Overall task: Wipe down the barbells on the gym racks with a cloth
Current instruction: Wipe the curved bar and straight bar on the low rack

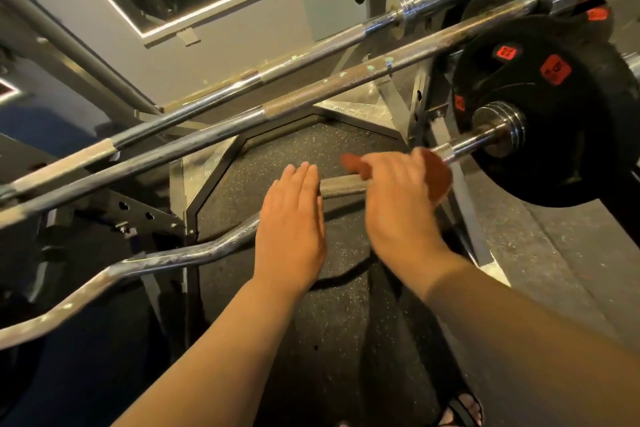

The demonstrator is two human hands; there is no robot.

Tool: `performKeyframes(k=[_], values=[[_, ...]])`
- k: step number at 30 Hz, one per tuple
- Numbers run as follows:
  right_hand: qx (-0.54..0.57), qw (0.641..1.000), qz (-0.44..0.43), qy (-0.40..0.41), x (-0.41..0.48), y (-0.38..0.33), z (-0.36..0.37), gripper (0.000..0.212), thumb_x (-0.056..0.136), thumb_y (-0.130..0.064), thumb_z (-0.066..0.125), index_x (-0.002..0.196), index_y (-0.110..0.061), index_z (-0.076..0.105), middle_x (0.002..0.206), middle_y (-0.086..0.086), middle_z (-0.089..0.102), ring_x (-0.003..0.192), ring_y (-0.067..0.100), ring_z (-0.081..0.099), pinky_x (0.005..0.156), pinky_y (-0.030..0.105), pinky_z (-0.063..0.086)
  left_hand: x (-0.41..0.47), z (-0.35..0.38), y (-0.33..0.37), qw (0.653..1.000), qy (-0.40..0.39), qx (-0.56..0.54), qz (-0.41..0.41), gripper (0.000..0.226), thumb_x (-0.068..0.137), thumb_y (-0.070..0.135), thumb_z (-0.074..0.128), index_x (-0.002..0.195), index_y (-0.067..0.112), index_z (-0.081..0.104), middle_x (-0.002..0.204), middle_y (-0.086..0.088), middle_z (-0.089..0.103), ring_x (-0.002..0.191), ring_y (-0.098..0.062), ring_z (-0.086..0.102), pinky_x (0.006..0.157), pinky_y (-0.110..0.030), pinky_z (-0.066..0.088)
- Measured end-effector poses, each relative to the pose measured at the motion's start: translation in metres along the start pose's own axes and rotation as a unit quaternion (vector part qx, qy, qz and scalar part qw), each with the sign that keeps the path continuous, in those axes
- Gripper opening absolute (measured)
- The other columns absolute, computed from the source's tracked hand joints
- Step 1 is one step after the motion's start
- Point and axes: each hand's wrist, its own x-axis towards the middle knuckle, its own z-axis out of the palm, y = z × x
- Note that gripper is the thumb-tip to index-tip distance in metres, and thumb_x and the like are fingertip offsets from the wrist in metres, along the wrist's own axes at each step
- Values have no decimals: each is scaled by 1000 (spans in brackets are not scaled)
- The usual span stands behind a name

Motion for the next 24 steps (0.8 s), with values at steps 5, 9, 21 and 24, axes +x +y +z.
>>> performKeyframes(k=[5, 9, 21, 24], values=[[-18, 996, -81, -47, -10, 3, 0, 41, 104, -16, 45, 145, -18, 44, 145, -1, 48, 145, 15, 32, 128, 36, 3, -30, -8, -17, 998, 5, -9, -54, 49, 108, 16, 41, 156, 8, 33, 159, -11, 37, 150, -26, 30, 123, -49, 25], [-46, 999, -20, -13, -3, 27, -15, 35, 108, -28, 37, 140, -18, 48, 141, 1, 51, 142, 17, 36, 127, 44, 15, -48, -15, -34, 998, 8, -11, -62, 51, 108, 18, 44, 156, 9, 30, 159, -11, 38, 150, -27, 30, 122, -51, 28], [-40, 982, -153, -102, -6, -49, 36, 39, 101, -16, 48, 139, -23, 48, 138, -5, 52, 139, 13, 37, 127, 39, 12, -53, -23, -52, 999, -25, -24, -23, 52, 106, 18, 41, 156, 8, 29, 158, -11, 37, 147, -28, 33, 120, -49, 28], [-23, 997, -60, -31, -8, -43, 28, 38, 103, -25, 40, 140, -19, 49, 140, 0, 52, 141, 18, 38, 127, 44, 15, -63, -27, -56, 999, -17, -24, -29, 52, 108, 23, 36, 157, 10, 29, 161, -9, 35, 150, -25, 28, 125, -47, 22]])
